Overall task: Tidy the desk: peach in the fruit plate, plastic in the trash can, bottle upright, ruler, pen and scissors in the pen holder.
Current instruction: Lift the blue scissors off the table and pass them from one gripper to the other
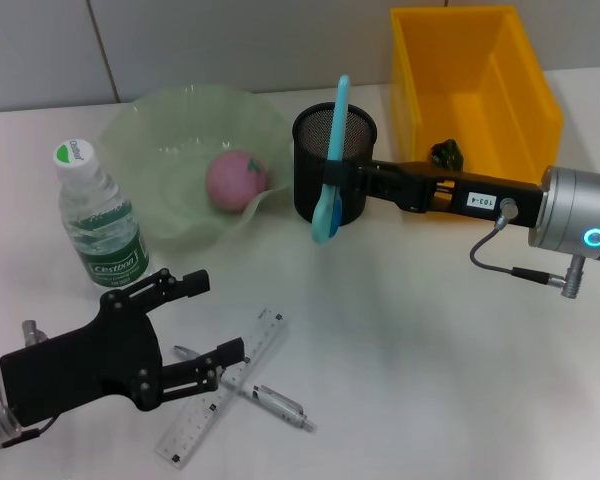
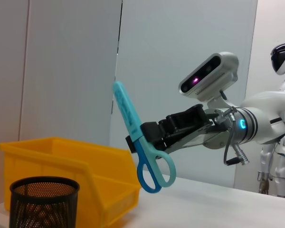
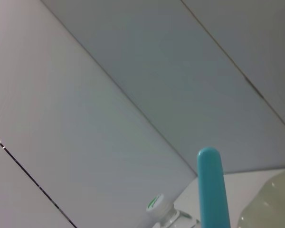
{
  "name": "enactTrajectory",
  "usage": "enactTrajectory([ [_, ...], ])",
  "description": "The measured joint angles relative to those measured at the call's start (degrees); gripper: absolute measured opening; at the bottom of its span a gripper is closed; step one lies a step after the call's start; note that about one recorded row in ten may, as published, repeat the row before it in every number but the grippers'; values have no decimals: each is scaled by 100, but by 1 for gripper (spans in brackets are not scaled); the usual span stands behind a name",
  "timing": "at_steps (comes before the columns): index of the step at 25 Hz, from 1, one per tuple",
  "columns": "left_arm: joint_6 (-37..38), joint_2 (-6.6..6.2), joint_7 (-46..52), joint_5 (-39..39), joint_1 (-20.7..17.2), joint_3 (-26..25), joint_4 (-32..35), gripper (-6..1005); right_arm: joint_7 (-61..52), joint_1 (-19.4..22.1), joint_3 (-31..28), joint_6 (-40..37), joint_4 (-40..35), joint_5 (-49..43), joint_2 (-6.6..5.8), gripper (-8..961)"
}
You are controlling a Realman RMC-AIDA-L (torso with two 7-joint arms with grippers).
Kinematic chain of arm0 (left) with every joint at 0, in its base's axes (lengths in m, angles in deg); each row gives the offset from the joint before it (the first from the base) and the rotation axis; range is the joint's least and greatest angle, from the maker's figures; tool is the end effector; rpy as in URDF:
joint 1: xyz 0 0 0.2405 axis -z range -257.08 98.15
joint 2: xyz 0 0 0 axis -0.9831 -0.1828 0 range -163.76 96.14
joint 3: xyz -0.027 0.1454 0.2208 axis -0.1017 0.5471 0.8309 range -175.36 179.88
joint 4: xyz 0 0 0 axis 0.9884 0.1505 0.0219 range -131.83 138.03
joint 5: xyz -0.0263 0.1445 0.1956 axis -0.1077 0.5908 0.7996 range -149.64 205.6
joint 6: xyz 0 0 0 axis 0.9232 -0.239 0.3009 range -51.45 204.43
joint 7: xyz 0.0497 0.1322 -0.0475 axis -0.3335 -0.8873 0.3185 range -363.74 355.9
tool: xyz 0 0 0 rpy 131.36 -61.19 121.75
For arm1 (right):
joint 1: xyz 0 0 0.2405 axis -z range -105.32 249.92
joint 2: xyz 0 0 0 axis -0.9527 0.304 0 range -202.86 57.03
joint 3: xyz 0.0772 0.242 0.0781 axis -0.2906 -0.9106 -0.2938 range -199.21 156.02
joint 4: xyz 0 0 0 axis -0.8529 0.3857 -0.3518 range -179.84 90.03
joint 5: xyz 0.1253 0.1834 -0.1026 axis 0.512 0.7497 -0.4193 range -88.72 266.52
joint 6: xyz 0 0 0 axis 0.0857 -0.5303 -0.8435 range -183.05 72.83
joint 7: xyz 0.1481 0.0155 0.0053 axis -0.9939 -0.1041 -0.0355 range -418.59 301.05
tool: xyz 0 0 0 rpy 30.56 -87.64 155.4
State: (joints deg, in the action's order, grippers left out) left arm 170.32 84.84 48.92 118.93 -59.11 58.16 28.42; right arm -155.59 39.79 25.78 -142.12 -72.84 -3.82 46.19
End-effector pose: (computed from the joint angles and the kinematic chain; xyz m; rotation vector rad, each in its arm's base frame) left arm -0.3061 0.2893 -0.0489 -2.6641 -0.3409 -1.0075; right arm 0.2505 0.3767 -0.0281 -2.5313 1.1528 1.1898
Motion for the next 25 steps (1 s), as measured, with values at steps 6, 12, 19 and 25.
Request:
enactTrajectory([
  [6, -36, 7, -71, -139, -20, -31, -2, 862, 1794, 67, -47, 112, 299, 710, 17, 237],
  [12, -35, 8, -202, -279, -36, -43, -9, 862, 2845, 89, -51, 579, 133, 973, 16, 237],
  [19, -76, 12, -440, -608, -28, -54, -63, 862, 4014, 36, -65, 1358, -610, 1120, 20, 237],
  [25, -179, 17, -533, -760, 112, 6, -90, 862, 4082, 21, 47, 2004, -1539, 1021, 6, 237],
])
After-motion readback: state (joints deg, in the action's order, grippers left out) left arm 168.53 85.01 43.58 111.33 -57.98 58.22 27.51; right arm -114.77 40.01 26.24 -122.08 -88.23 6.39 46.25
